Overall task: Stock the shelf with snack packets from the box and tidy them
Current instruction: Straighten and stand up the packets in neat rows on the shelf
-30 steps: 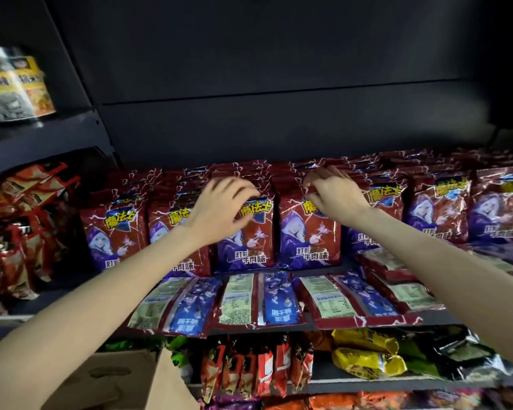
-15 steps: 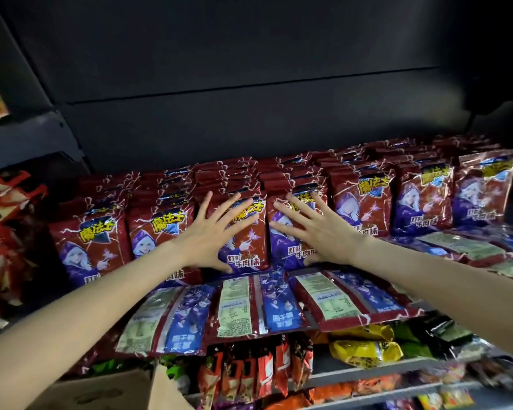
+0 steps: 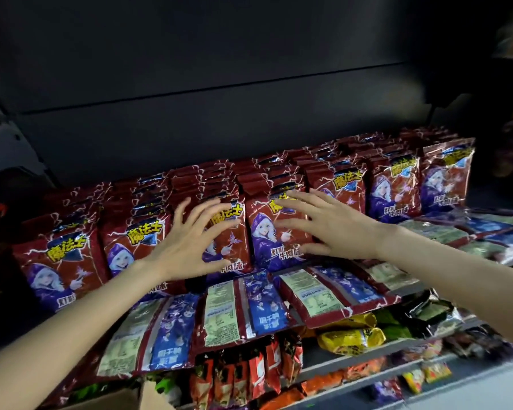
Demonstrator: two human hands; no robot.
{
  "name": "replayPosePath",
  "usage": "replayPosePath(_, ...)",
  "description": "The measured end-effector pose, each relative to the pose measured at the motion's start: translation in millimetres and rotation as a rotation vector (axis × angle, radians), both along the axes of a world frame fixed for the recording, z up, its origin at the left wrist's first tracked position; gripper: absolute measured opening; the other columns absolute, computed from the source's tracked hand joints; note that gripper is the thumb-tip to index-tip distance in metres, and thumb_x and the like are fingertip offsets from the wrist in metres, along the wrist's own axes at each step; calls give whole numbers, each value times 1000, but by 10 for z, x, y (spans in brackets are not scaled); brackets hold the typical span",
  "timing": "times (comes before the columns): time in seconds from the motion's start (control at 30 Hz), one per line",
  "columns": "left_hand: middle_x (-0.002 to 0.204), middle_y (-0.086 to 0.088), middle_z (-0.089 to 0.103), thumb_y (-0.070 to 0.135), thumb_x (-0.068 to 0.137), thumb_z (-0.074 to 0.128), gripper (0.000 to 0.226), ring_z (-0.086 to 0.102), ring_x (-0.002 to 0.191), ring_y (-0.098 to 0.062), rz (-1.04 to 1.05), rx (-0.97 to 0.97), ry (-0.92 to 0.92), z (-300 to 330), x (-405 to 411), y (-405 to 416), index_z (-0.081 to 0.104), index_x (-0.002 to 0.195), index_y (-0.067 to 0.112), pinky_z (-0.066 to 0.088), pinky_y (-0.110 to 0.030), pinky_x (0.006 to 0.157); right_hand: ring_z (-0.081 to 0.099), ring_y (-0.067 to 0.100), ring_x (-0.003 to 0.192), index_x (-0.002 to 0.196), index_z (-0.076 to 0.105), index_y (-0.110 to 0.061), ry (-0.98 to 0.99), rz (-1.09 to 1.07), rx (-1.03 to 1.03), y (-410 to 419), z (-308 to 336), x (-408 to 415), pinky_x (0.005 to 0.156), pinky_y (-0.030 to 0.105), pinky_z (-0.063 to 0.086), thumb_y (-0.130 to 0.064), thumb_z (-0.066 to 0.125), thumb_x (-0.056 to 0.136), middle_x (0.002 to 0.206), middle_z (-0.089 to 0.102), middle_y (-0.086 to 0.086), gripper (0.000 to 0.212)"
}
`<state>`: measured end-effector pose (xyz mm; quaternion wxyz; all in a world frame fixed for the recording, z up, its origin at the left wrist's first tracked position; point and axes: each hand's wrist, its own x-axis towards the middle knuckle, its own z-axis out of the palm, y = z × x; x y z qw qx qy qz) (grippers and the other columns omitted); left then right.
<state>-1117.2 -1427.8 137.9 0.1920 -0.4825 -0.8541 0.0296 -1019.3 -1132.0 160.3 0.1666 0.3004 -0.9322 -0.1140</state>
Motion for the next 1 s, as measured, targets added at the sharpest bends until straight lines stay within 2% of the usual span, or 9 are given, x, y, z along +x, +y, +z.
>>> replayPosePath(0.1, 113, 12, 60, 53, 85, 47, 39, 51, 112, -8, -109, 149, -59, 199, 167, 278, 60, 114, 31, 31, -37, 104, 59, 13, 111, 130, 53, -29, -101, -75, -208, 316, 203, 385, 96, 34, 49, -47, 46, 91, 125, 61, -4, 43)
replayPosePath(0.23, 82, 23, 64, 52, 86, 52, 22, 58, 78, 3, -85, 159, -315, 417, 599, 958, 63, 97, 36, 48, -26, 80, 61, -7, 73, 110, 67, -28, -161, -150, -387, 903, 354, 827, 64, 19, 53, -51, 44, 89, 95, 71, -14, 39)
replayPosePath(0.37, 91, 22, 59, 54, 83, 59, 28, 52, 86, 1, -74, 109, -467, 411, 965, 1713, 57, 101, 32, 44, -27, 75, 61, -5, 69, 100, 66, -33, -185, -217, -466, 1669, 343, 1062, 67, 25, 54, -53, 49, 87, 93, 68, -20, 30)
replayPosePath(0.47, 102, 24, 45, 65, 77, 59, 40, 40, 95, 1, -5, 80, -484, 294, 1070, 2103, 48, 100, 33, 38, -26, 76, 59, -2, 89, 98, 64, -37, -291, -235, -489, 2128, 247, 1149, 80, 27, 51, -56, 57, 79, 97, 63, -23, 28)
replayPosePath(0.57, 91, 26, 41, 63, 76, 60, 38, 39, 89, 0, 29, 55, -463, 175, 1129, 2325, 44, 94, 34, 35, -19, 63, 52, 4, 99, 104, 63, -35, -356, -226, -422, 2379, 108, 1140, 88, 31, 46, -51, 65, 78, 103, 59, -21, 31)
replayPosePath(0.7, 98, 17, 61, 49, 86, 58, 20, 57, 90, -8, 102, 188, -428, 169, 1063, 2421, 55, 95, 31, 43, -26, 70, 49, 4, 95, 101, 64, -31, -345, -154, -360, 2459, 26, 992, 86, 29, 46, -37, 70, 82, 97, 49, -29, 21)
replayPosePath(0.8, 112, 13, 63, 39, 89, 58, 21, 54, 95, -1, 174, 368, -386, 298, 894, 2407, 62, 106, 27, 40, -24, 79, 60, 16, 96, 106, 65, -22, -229, -170, -375, 2469, 58, 856, 80, 37, 52, -31, 64, 89, 101, 62, -14, 20)
replayPosePath(0.93, 107, 11, 66, 41, 87, 62, 23, 62, 83, -14, 296, 496, -403, 383, 511, 2383, 63, 107, 30, 49, -33, 77, 63, 26, 78, 109, 61, -17, -25, -253, -492, 2426, 181, 523, 63, 36, 50, -27, 58, 93, 90, 67, 5, 19)
replayPosePath(1.0, 99, 8, 68, 41, 87, 61, 23, 59, 62, -16, 353, 495, -400, 364, 345, 2442, 63, 108, 31, 50, -32, 64, 61, 27, 73, 110, 60, -15, -1, -309, -530, 2388, 234, 306, 59, 31, 41, -26, 56, 94, 83, 64, 5, 20)
